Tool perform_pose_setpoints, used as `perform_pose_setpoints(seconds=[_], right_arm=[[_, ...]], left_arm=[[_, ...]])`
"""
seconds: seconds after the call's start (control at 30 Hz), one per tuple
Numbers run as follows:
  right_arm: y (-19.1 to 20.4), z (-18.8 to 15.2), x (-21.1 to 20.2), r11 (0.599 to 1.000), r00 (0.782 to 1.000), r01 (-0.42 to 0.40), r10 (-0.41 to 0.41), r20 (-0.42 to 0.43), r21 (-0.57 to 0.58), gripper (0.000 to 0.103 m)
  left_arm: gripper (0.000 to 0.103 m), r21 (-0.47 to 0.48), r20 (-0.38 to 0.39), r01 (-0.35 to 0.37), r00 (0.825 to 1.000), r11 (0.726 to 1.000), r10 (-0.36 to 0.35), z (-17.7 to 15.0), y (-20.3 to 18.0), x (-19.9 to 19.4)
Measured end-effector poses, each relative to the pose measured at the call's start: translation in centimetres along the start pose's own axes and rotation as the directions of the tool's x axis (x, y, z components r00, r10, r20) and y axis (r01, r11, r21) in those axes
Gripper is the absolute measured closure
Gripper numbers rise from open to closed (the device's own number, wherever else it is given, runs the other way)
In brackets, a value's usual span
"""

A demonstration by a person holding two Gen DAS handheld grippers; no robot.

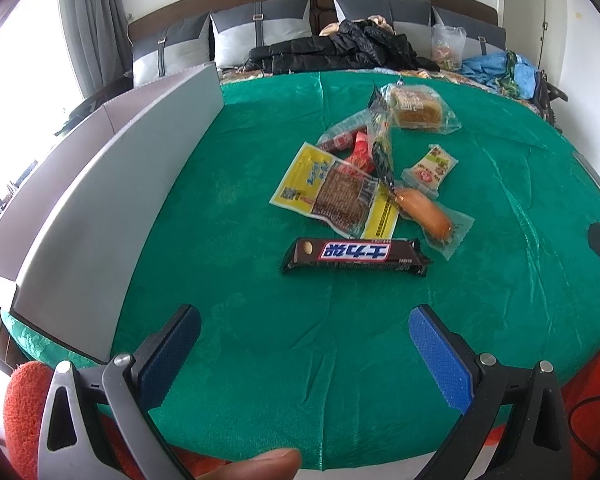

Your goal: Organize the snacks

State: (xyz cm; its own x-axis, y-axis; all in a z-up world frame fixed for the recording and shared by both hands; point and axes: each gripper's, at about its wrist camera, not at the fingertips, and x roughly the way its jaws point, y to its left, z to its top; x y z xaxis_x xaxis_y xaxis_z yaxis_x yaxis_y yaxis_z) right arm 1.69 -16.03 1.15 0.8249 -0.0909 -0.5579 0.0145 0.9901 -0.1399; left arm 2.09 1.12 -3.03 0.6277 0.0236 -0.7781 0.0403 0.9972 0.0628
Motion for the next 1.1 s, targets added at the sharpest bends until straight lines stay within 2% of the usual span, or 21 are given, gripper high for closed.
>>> perform_pose_setpoints(seconds=[0.4,0.5,0.63,0.93,1.03,1.1], right_arm=[[0.9,-0.5,0.9,0.999,0.999,-0.010,0.009,-0.041,-0.031,0.008],[1.0,-0.6,1.2,0.999,0.998,-0.021,0.019,-0.057,-0.034,0.008],[1.0,-1.2,2.3,0.999,0.992,-0.050,0.048,-0.117,-0.011,0.008],[0.1,-3.0,5.3,0.993,0.954,-0.101,0.114,-0.276,0.064,0.008],[0.1,-3.5,5.9,0.991,0.943,-0.107,0.125,-0.309,0.074,0.008],[0.2,-3.8,6.2,0.991,0.936,-0.111,0.128,-0.327,0.071,0.008]], left_arm=[[0.000,-0.023,-0.065,0.007,0.998,1.000,-0.009,-0.2,0.7,1.6],[0.000,-0.023,-0.111,0.044,0.993,0.999,-0.046,-0.5,0.7,2.7],[0.000,-0.045,-0.198,0.063,0.978,0.997,-0.070,-0.7,1.0,4.7],[0.000,-0.042,-0.155,0.057,0.986,0.997,-0.063,-1.1,1.5,4.6],[0.000,-0.020,-0.115,0.076,0.990,0.997,-0.078,-1.2,1.7,4.6],[0.000,0.012,-0.120,0.098,0.988,0.995,-0.096,-1.1,1.8,4.7]])
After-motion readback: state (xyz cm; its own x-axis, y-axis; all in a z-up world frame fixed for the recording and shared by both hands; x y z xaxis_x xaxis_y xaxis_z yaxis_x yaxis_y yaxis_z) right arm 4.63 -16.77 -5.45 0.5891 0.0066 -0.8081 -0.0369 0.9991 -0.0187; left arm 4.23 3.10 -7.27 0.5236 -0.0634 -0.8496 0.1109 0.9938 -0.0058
